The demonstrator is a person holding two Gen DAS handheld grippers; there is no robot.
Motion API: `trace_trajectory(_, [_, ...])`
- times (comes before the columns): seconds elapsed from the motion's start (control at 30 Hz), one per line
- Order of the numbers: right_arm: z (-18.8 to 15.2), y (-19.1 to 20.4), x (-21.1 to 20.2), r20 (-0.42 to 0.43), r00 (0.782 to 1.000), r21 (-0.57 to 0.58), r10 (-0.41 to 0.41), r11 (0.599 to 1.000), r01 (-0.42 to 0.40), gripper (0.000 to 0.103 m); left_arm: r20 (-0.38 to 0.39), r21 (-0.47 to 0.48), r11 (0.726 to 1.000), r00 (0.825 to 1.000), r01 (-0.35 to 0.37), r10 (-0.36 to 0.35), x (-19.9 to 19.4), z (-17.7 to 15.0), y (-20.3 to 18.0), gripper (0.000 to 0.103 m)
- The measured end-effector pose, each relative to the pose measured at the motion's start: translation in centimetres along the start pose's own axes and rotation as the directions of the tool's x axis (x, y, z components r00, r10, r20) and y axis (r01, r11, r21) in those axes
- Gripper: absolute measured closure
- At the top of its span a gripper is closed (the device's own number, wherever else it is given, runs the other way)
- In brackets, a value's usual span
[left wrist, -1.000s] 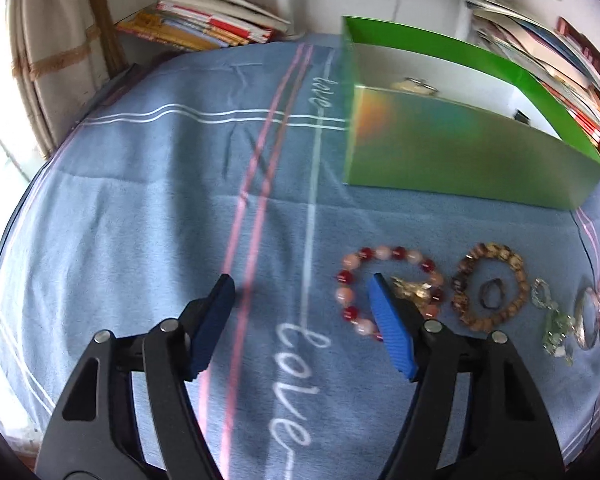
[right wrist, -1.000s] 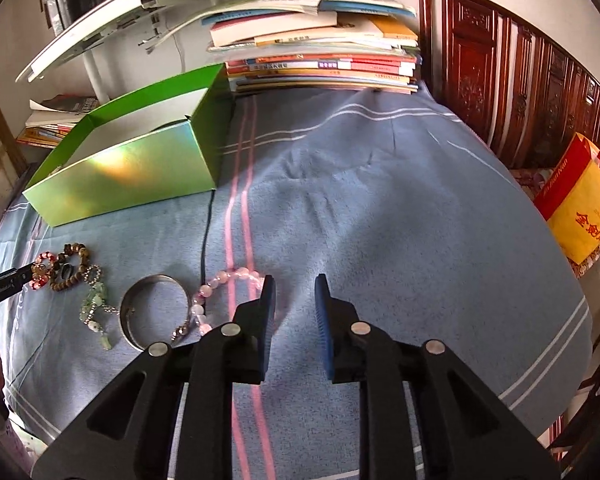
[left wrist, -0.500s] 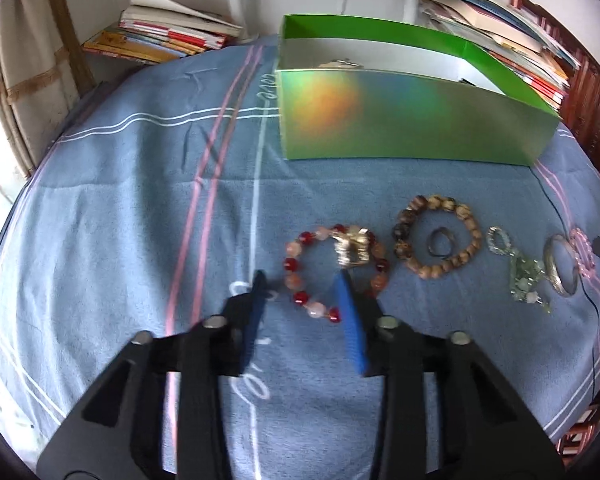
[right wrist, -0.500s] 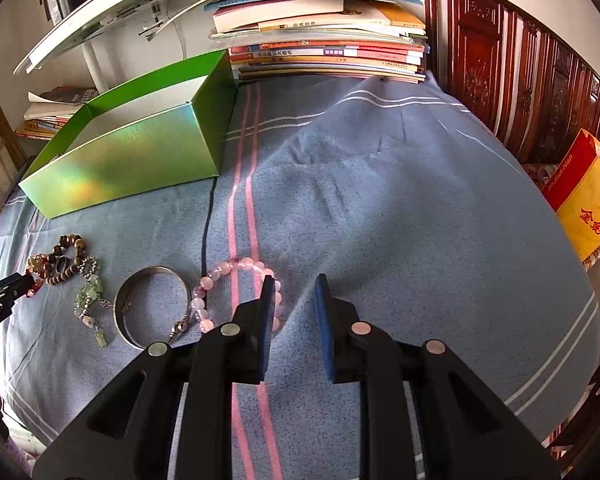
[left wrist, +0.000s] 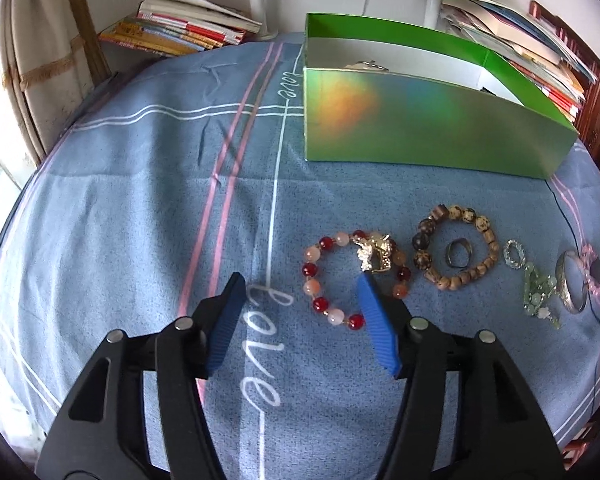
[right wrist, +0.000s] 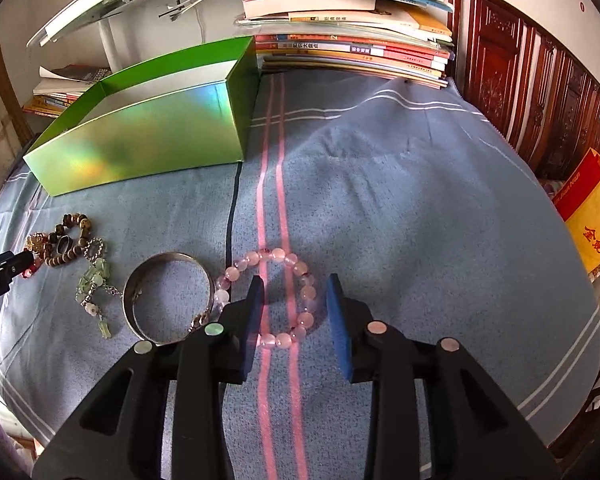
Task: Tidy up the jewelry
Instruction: 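Grasp the pink bead bracelet with the right tool while the left tool approaches the red bead bracelet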
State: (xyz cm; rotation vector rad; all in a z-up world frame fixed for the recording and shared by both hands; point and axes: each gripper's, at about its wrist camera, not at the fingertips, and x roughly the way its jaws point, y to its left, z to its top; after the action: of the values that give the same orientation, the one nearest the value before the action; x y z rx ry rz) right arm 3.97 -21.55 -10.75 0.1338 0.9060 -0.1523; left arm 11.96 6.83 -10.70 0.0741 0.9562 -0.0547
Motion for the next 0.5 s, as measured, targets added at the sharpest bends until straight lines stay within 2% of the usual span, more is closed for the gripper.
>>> trace_trajectory(0.1, [-0.1,0.1,0.0,0.007,1.000,-0.012,-0.008,1.000,0.008,0.069,0.010,-0.024,1.000,1.000,0.002,-0.002,-0.2,-0.4,-0.4,0.045])
trace_trajectory(0.23, [0.0,0.6,0.2,0.016,1.000,-0.035,-0.017,0.999,0.018,0.063,0.052,-0.034,0.999,0.999,-0.005,0.007,-0.2,-1.0,-0.9,0.037])
trace_trajectory(0.5, [0.5,1.0,0.5,0.011,0.999,-0.034,-0.035,0.999,0.035,0.063,0.078,-0.013,1.000,0.997,0.013,-0.012,-0.3,-1.5,-0.8,0.035])
